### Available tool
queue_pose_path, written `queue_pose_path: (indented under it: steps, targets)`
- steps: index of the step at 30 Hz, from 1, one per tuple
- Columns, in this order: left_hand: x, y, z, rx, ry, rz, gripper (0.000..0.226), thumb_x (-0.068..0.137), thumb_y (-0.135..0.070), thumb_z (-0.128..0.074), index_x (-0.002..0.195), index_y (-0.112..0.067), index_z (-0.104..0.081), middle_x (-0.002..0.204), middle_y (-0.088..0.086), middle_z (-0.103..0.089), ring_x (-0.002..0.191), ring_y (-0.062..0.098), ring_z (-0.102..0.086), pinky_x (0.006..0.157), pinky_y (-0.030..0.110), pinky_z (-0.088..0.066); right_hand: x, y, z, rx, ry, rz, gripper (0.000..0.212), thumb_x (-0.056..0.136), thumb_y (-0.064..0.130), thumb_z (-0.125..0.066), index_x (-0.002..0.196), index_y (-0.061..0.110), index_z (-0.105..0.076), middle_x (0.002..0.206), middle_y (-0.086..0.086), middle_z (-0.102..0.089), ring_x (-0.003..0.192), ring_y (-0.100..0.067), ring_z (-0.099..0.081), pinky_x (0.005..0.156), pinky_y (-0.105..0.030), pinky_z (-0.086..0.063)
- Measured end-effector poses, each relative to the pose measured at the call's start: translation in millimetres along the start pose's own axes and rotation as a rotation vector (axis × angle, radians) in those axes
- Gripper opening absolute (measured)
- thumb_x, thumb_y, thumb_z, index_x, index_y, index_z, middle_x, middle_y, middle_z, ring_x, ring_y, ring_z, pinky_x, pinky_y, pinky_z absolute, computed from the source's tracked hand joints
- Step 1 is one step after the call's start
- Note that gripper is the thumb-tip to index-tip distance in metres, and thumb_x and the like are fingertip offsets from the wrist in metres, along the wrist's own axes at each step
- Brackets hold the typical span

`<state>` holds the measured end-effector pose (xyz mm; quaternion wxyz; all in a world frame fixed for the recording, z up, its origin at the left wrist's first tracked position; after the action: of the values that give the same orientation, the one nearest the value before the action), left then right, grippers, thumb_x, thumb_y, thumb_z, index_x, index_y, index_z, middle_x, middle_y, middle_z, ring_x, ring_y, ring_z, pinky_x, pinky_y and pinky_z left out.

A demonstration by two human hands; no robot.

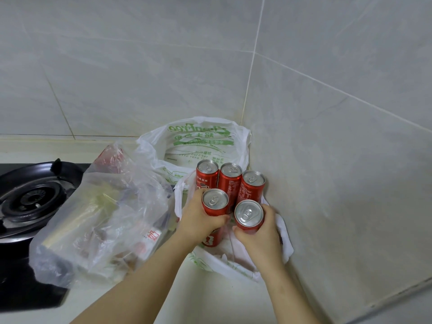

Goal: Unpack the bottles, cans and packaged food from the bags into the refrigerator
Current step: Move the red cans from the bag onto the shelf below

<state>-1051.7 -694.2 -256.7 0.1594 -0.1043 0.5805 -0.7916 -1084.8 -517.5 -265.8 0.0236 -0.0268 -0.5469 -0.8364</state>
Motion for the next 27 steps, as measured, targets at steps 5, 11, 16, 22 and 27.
queue_pose_path:
  steps: [5,11,16,22,27]
  targets:
    - [-1.1,8.8,-1.9,0.012,-0.024,0.028,0.067,0.040,-0.043,-0.068,0.103,-0.044,-0.047,0.103,-0.009,-0.065,0.100,0.012,-0.061,0.093,0.039,-0.048,9.6,-4.7,-3.2,0.080,0.019,-0.047,0.071,0.059,0.010,-0.080,0.121,0.022,-0.048,0.106,0.006,-0.063,0.097,-0.014,-0.063,0.082,-0.046,-0.055]
    - [1.1,16.9,-4.8,0.051,0.006,0.059,0.071,0.045,-0.032,-0.072,0.112,-0.034,-0.050,0.102,-0.010,-0.065,0.102,0.012,-0.061,0.091,0.034,-0.048,12.2,-2.0,6.6,-0.019,0.039,-0.007,0.070,0.061,0.015,-0.082,0.122,0.021,-0.049,0.104,0.008,-0.062,0.090,-0.008,-0.059,0.069,-0.014,-0.045]
    - [-1.9,12.8,-2.8,0.077,-0.005,0.065,0.059,0.049,-0.025,-0.071,0.099,-0.042,-0.045,0.103,-0.010,-0.063,0.099,0.010,-0.058,0.089,0.031,-0.047,7.0,-4.0,2.2,0.013,0.025,-0.018,0.078,0.057,0.007,-0.081,0.126,0.020,-0.047,0.110,0.003,-0.060,0.098,-0.015,-0.062,0.083,-0.043,-0.054]
    - [-7.1,10.1,-4.0,0.009,0.051,0.060,0.066,0.067,0.001,-0.075,0.110,-0.033,-0.039,0.104,-0.010,-0.058,0.092,-0.001,-0.054,0.071,0.009,-0.039,3.5,-7.0,-1.1,-0.006,-0.005,-0.008,0.070,0.055,0.028,-0.079,0.116,0.040,-0.048,0.106,0.012,-0.060,0.096,-0.009,-0.062,0.084,-0.039,-0.054]
    - [-11.4,6.6,-2.4,0.002,0.035,0.057,0.063,0.064,-0.005,-0.077,0.101,-0.040,-0.041,0.104,-0.012,-0.059,0.093,-0.002,-0.055,0.075,0.012,-0.040,0.7,-11.6,-6.8,0.052,-0.012,-0.020,0.060,0.060,0.015,-0.079,0.098,0.047,-0.045,0.093,0.014,-0.063,0.086,-0.013,-0.065,0.079,-0.042,-0.056]
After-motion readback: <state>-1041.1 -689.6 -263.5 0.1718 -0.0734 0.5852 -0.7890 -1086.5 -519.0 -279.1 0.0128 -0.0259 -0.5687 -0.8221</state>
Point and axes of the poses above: each hand's wrist, its own x-axis towards the middle knuckle, its own z-axis out of the back of the hand, y = z × x, the point moved 9 cm from there along x, towards the middle knuckle
